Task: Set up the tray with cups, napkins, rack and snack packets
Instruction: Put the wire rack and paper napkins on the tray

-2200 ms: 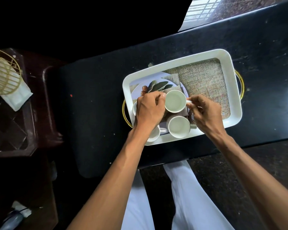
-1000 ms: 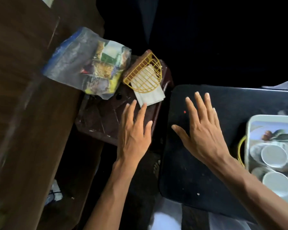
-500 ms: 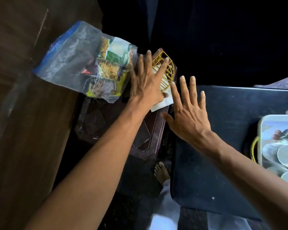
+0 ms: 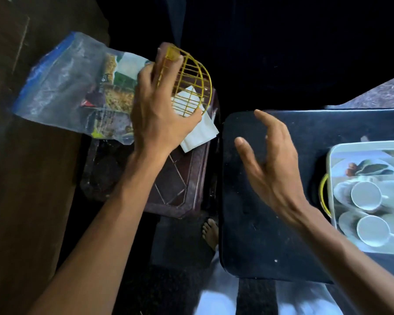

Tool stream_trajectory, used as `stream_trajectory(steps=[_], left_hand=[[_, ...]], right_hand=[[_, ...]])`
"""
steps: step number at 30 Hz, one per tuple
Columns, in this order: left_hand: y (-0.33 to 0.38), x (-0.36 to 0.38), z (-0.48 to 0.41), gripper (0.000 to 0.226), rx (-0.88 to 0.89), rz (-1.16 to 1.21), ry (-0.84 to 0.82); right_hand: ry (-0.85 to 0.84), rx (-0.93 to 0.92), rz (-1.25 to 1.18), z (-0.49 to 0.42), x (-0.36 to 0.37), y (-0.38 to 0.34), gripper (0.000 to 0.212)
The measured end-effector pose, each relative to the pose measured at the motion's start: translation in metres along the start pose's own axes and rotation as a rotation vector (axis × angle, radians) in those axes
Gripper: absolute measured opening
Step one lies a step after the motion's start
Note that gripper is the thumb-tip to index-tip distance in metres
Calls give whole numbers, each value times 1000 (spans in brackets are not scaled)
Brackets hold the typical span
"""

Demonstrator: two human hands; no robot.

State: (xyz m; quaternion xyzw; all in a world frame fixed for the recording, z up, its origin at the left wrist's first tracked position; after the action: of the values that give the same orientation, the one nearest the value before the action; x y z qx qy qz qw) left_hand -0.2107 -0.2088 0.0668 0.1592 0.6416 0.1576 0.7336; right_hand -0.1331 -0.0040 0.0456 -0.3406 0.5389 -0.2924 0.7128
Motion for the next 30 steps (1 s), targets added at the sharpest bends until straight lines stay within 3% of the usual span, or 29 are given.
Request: stream_trajectory(steps=[3,5,10,15,20,23,26,30], left_hand=[[23,0,42,90,10,316,50],[43,12,71,90,-6,549,-19],[120,69,134,89,-45,1142,-261],[223,129,169,87,-136,1101,-346],[336,162,181,64,-61,873,-289],[390,190,178,53,-45,1044,-417],[426,220,167,49,-144,1244,-584],[448,265,151,27,-276,1373,-722]], right_hand=[[-17,81,-349,15,-21,-1,47],[-98,127,-549,30,-36,1,43],[-254,193,-632,86,-85,22,37],[-124,364,-563,147,-153,76,28],[88,448,-479,192,-229,134,41],[178,454,-388,207,-269,166,41],[234,478,-294,215,-295,203,39],[212,557,-233,215,-309,253,37]])
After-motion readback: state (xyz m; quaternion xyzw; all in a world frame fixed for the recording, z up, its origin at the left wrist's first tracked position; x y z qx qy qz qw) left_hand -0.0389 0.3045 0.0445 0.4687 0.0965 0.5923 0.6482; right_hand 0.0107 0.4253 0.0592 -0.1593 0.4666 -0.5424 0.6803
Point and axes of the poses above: each hand's wrist, its own z-axis away from the middle knuckle, its own x-axis out of the palm, y = z × x, the point moved 2 cm from there along -z, towards the middle knuckle, and after that the axes turned 15 degrees about -y, right-handed, at the moved point
